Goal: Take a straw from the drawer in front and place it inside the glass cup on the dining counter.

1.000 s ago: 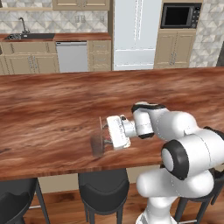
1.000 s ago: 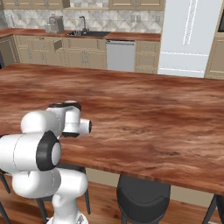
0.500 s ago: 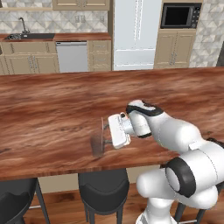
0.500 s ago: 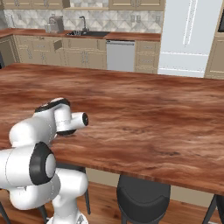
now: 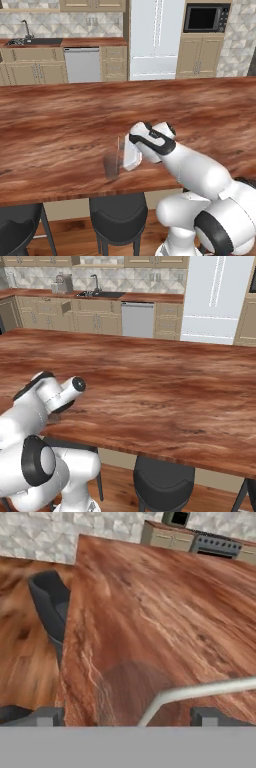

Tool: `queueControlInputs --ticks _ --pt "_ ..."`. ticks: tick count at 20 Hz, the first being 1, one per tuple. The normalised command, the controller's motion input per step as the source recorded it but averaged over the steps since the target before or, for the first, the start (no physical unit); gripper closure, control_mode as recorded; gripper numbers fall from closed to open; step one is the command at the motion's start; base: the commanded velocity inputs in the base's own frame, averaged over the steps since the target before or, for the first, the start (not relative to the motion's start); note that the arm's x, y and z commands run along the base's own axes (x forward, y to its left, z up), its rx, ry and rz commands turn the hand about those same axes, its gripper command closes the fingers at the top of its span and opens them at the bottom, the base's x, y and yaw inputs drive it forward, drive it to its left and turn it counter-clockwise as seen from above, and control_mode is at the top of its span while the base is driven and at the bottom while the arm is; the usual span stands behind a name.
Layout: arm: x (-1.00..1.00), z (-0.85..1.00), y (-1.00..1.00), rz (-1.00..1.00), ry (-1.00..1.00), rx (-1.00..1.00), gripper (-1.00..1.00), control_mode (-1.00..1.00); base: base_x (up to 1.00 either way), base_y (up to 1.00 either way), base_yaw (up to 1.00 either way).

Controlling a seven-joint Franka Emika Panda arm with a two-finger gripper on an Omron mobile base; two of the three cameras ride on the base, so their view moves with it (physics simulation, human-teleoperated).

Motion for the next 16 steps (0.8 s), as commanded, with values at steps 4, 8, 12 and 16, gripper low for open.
queueControlInputs --ticks 4,8,12,16 --pt "0.0 0.0 -0.08 -0.18 0.18 -0.22 -1.0 -1.0 0.0 0.0 0.0" --pt "0.0 0.0 -0.1 -0.16 0.23 -0.18 -1.0 -1.0 0.0 0.0 0.0" --pt "0.0 0.01 -0.21 -0.17 0.23 -0.16 -1.0 -1.0 0.0 0.0 0.0" --pt "-0.14 0.16 -0.31 -0.17 0.26 -0.11 -1.0 -1.0 0.0 0.0 0.0"
